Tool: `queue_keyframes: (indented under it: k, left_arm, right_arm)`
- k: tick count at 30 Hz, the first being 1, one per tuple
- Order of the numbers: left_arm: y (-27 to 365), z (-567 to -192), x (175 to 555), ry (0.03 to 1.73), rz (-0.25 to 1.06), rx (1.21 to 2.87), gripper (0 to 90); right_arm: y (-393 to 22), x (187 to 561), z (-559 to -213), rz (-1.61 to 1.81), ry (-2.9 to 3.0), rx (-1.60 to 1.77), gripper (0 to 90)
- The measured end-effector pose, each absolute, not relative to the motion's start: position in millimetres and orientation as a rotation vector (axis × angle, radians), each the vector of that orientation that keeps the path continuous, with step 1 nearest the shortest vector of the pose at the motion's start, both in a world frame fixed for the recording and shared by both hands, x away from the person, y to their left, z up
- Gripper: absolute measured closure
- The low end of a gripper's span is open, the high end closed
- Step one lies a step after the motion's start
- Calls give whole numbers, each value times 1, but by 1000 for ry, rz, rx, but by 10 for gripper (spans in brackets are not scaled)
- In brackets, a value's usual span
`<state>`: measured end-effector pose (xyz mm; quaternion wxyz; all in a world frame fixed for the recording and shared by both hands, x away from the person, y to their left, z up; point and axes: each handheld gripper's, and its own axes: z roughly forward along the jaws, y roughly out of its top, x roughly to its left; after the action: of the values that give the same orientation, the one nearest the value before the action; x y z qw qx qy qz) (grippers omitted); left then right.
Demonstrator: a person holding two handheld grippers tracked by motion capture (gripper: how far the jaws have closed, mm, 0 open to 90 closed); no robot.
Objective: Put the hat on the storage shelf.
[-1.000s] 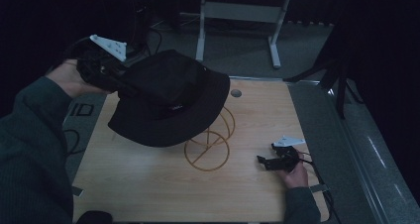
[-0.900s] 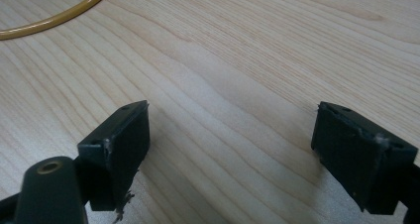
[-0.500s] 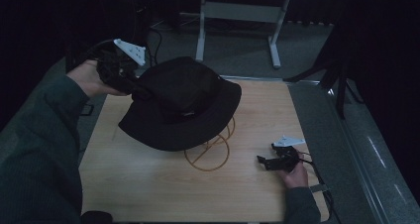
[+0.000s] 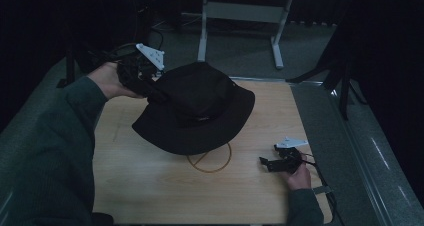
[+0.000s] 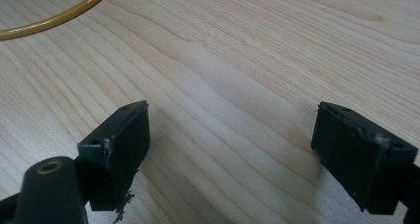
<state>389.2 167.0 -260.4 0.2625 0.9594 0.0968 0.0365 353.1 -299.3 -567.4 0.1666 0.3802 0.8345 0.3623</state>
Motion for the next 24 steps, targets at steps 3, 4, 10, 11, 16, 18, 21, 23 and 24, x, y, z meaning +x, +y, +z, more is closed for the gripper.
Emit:
queue_keyframes:
  k: [3,4,10,11,16,18,21,23,24]
  left_arm:
    - [157,-264,392,246,87,2594,862]
    - [155,-264,392,245,90,2594,861]
    - [142,-271,394,241,91,2597,854]
    - [142,-271,394,241,91,2597,852]
    - [131,-279,396,241,86,2593,838]
    - [130,-280,397,241,84,2591,834]
    - [125,-286,396,240,88,2599,825]
    - [124,-289,396,237,84,2604,820]
    - [124,-289,396,237,84,2604,819]
  right_arm:
    - [-299,353,-567,1031,2376,1082,150]
    - [-299,353,-567,1030,2376,1083,150]
    - [-299,353,-567,1030,2376,1083,150]
    - [-299,353,-567,1030,2376,1082,150]
    - [-299,353,-567,1031,2377,1083,150]
    - [-299,353,-567,1032,2376,1083,150]
    - [-299,353,-567,1032,2376,1083,149]
    - [-299,353,-567,1032,2376,1083,150]
    - [-299,353,-567,1032,2376,1083,150]
